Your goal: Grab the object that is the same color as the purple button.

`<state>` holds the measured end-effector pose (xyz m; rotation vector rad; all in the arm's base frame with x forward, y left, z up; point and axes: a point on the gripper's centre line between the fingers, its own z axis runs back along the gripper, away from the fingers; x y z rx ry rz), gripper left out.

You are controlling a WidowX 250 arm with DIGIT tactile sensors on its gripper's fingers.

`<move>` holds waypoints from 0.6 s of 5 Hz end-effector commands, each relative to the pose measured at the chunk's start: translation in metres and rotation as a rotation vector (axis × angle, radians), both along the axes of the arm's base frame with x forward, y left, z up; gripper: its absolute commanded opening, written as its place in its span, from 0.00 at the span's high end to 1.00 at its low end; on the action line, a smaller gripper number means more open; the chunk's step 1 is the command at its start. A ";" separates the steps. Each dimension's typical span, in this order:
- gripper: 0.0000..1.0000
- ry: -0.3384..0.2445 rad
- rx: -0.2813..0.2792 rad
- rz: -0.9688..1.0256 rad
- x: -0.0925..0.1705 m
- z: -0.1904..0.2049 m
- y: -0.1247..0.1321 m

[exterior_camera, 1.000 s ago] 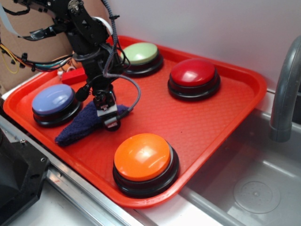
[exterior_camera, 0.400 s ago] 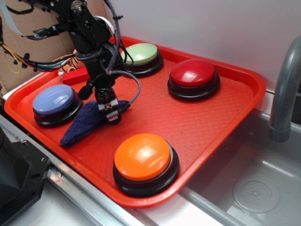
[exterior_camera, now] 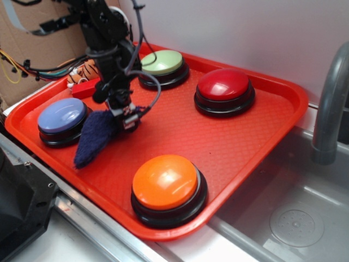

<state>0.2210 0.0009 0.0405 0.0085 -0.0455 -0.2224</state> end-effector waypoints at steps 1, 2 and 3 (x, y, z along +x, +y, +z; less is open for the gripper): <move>1.00 -0.041 0.096 0.419 0.037 0.093 0.010; 1.00 -0.094 0.061 0.526 0.042 0.134 0.022; 1.00 -0.160 0.033 0.575 0.041 0.167 0.030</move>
